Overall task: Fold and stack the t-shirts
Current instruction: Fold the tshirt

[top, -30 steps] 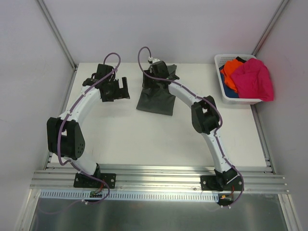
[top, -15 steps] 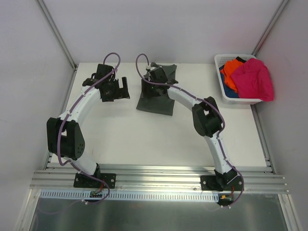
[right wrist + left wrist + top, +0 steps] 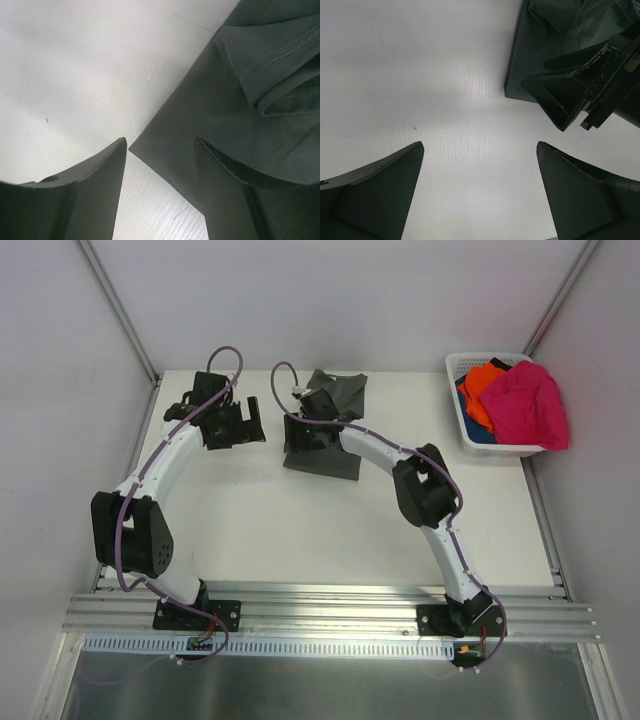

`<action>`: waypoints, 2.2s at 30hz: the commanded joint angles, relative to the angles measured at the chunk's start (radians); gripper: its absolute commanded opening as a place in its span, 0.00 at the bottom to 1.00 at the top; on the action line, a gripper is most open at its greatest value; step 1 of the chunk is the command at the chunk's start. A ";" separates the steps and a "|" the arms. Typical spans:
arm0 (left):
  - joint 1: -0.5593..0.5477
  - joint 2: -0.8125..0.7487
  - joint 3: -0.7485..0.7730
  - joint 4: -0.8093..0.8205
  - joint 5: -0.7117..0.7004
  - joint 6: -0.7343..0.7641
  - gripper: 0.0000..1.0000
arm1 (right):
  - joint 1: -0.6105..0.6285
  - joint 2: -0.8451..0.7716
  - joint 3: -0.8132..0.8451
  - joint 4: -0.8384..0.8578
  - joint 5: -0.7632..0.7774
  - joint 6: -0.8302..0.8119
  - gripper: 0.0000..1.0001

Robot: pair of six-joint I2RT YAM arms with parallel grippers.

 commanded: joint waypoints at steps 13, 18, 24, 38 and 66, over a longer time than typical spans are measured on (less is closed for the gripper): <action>0.028 -0.054 -0.020 -0.004 0.038 -0.017 0.97 | -0.077 0.133 0.196 0.053 0.068 -0.088 0.62; 0.028 -0.064 -0.032 -0.005 0.044 -0.014 0.97 | -0.106 0.159 0.322 0.087 0.098 -0.107 0.64; 0.028 -0.072 -0.038 -0.007 0.047 -0.014 0.97 | -0.114 0.184 0.451 0.135 0.131 -0.165 0.65; 0.028 -0.072 -0.032 -0.004 0.053 -0.020 0.98 | -0.108 -0.011 0.158 0.003 0.018 -0.042 0.63; 0.052 -0.072 -0.001 -0.005 0.070 -0.031 0.98 | -0.048 -0.211 -0.374 -0.103 -0.145 0.088 0.64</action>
